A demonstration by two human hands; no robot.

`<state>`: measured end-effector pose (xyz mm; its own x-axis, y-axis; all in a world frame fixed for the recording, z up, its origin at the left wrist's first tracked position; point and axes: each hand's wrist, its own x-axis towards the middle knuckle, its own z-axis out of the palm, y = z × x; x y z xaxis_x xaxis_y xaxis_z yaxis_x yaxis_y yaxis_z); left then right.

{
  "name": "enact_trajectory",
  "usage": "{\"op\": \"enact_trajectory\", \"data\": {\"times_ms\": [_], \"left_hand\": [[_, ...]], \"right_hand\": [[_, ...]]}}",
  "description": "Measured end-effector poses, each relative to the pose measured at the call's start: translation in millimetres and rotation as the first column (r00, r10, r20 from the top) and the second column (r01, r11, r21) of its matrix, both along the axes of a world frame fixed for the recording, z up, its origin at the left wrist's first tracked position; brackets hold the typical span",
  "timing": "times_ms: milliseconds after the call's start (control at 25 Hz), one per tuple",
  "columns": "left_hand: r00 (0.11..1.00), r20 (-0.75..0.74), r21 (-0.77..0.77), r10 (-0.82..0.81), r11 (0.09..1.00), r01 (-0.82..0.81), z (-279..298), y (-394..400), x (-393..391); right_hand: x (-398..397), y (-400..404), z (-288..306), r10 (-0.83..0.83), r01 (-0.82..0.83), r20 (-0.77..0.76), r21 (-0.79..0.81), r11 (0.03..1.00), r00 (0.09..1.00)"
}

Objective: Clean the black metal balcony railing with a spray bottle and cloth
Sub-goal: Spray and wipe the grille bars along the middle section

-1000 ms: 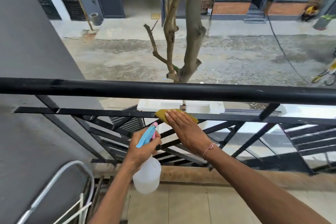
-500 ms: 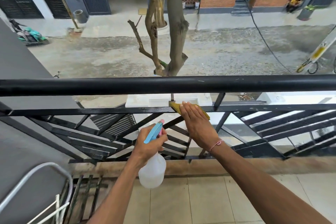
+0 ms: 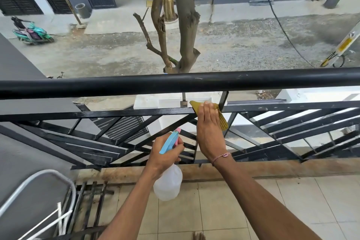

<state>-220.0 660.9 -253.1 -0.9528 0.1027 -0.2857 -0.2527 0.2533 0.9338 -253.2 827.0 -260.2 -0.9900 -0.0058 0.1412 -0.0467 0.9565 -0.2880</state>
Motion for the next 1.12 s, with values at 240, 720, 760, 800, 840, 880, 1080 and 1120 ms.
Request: {"op": "enact_trajectory", "data": {"times_ms": [240, 720, 760, 800, 840, 880, 1080, 1120], "left_hand": [[0.999, 0.03, 0.007, -0.016, 1.0, 0.016, -20, -16, 9], [0.998, 0.03, 0.056, -0.055, 0.997, 0.053, -33, -43, 13], [0.999, 0.026, 0.059, -0.048, 0.997, 0.047, -34, -43, 13], [0.999, 0.02, 0.061, -0.046, 0.997, 0.044, -36, -42, 14], [0.999, 0.015, 0.06, -0.046, 0.997, 0.045, -39, -41, 15], [0.999, 0.011, 0.055, -0.047, 0.997, 0.046, -42, -40, 16], [0.999, 0.039, 0.045, 0.012, 0.999, -0.014, -68, -35, 21], [0.999, 0.046, 0.043, 0.023, 0.999, -0.024, -74, -33, 23]], "right_hand": [[7, 11, -11, 0.026, -0.027, -0.024, -0.05, 0.998, 0.999], [13, 14, 16, 0.057, -0.062, 0.094, 0.047, 0.997, 0.994], [12, 14, 16, 0.062, -0.068, 0.092, 0.06, 0.996, 0.994], [12, 14, 17, 0.066, -0.072, 0.093, 0.069, 0.995, 0.994], [12, 14, 17, 0.068, -0.076, 0.097, 0.076, 0.994, 0.993], [12, 15, 17, 0.069, -0.078, 0.1, 0.083, 0.994, 0.993], [14, 16, 6, 0.079, -0.085, 0.066, 0.097, 0.992, 0.995], [15, 16, 5, 0.082, -0.086, 0.056, 0.086, 0.993, 0.995]]}}
